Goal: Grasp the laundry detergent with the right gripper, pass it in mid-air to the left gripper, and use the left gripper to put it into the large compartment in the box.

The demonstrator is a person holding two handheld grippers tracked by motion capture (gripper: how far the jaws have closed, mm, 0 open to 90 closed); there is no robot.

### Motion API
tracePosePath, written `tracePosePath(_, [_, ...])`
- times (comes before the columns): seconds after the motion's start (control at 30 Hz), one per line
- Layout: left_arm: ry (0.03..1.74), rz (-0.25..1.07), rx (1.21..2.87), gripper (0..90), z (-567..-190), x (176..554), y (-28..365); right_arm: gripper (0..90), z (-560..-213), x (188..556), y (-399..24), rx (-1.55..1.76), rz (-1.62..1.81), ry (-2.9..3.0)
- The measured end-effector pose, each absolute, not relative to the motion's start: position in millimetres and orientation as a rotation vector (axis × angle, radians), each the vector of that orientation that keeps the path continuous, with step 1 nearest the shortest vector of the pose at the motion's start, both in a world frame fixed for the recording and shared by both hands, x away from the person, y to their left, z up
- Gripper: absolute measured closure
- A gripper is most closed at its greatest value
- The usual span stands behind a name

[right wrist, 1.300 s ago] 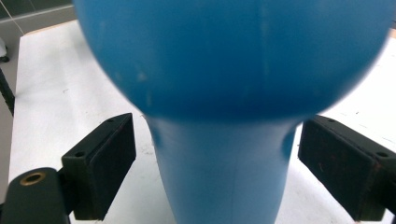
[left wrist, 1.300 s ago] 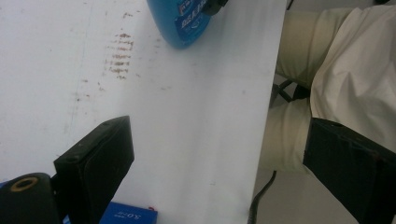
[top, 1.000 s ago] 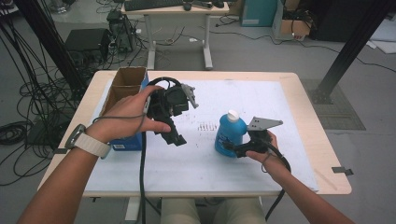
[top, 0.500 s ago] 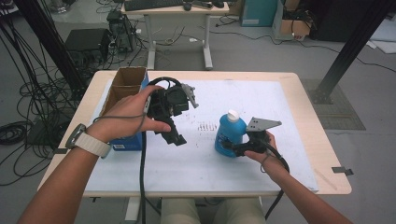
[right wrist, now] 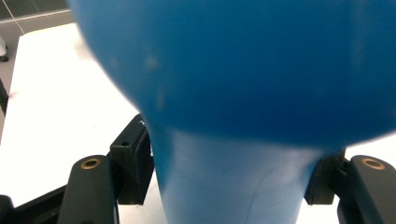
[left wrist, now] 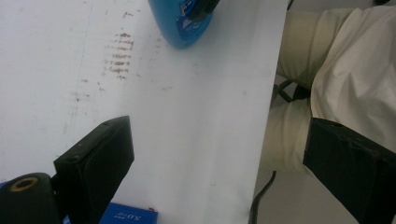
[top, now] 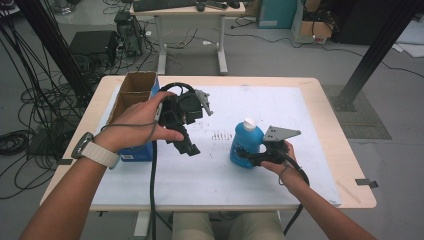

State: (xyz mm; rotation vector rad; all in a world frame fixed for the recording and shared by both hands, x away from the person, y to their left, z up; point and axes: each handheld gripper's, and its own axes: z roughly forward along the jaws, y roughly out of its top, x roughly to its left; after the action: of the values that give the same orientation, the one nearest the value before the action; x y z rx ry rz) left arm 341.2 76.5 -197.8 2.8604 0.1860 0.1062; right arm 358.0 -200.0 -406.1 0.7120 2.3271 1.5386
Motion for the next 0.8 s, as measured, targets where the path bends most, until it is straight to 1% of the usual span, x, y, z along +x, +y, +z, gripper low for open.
tracePosePath(0.13, [0.182, 0.111, 2.861, 9.0, -197.9, 341.4, 76.6, 36.2, -406.4, 358.4, -200.1, 0.712, 1.542, 2.321])
tracePosePath(0.53, [0.184, 0.109, 2.861, 9.0, -198.3, 341.6, 76.6, 37.8, -408.2, 357.7, -199.7, 0.722, 1.549, 2.308])
tracePosePath(0.6, [0.184, 0.112, 2.861, 8.9, -198.3, 341.4, 76.5, 39.8, -408.0, 356.2, -199.3, 0.749, 1.547, 2.319])
tracePosePath(0.63, [0.185, 0.113, 2.862, 9.0, -198.3, 341.4, 76.7, 40.9, -408.4, 357.7, -198.9, 0.708, 1.554, 2.315])
tracePosePath(0.8, [0.189, 0.115, 2.859, 8.9, -198.4, 341.7, 77.2, 41.5, -408.3, 357.1, -198.8, 0.706, 1.548, 2.31])
